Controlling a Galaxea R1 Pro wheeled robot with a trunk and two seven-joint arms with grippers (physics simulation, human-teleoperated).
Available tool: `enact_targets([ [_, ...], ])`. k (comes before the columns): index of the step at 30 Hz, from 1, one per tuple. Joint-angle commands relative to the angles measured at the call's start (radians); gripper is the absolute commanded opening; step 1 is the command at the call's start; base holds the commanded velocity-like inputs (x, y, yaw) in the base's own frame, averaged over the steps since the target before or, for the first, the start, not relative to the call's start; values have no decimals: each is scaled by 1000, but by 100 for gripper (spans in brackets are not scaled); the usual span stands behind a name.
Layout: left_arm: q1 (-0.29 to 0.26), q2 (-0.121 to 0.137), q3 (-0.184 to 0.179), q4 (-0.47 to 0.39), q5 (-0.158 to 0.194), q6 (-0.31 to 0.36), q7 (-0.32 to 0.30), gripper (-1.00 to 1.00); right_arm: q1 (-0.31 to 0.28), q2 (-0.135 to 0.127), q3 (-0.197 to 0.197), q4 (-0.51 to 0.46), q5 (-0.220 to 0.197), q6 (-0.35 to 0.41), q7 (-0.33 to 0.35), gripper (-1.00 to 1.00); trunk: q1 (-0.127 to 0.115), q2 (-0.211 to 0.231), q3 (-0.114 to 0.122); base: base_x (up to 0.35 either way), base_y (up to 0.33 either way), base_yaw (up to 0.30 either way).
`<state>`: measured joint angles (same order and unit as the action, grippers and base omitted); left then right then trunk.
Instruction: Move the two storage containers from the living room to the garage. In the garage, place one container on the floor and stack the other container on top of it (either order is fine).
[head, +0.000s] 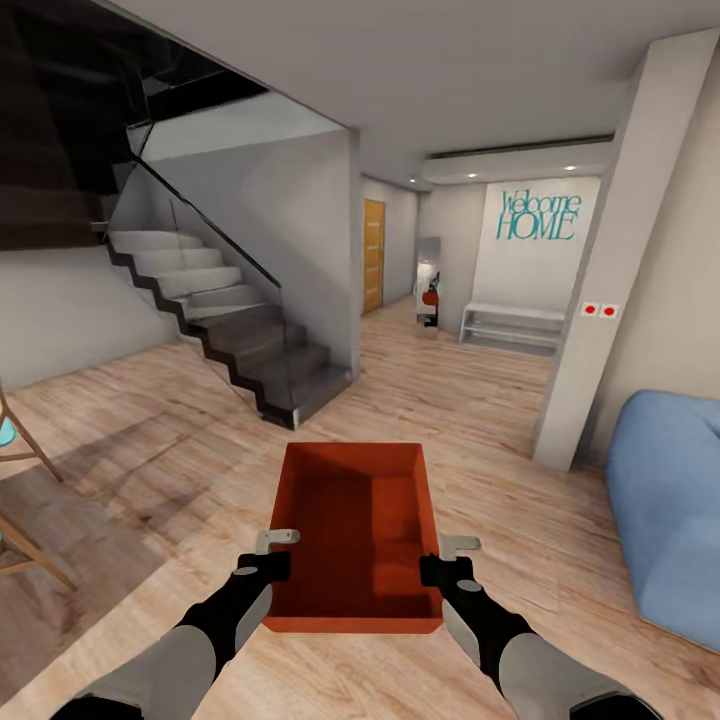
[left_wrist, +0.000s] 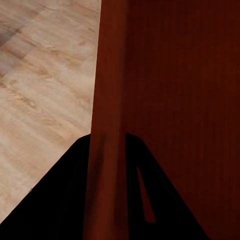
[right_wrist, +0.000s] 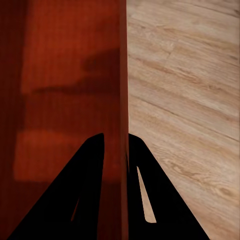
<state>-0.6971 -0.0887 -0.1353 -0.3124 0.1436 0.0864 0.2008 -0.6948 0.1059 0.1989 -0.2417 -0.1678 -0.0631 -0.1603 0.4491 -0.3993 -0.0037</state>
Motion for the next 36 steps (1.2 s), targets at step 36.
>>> enact_targets([
  [36, -1, 1, 80, -7, -2, 6, 6, -100, 0, -6, -19, 8, -15, -14, -67, -100, 1, -1, 0, 322, 0, -210],
])
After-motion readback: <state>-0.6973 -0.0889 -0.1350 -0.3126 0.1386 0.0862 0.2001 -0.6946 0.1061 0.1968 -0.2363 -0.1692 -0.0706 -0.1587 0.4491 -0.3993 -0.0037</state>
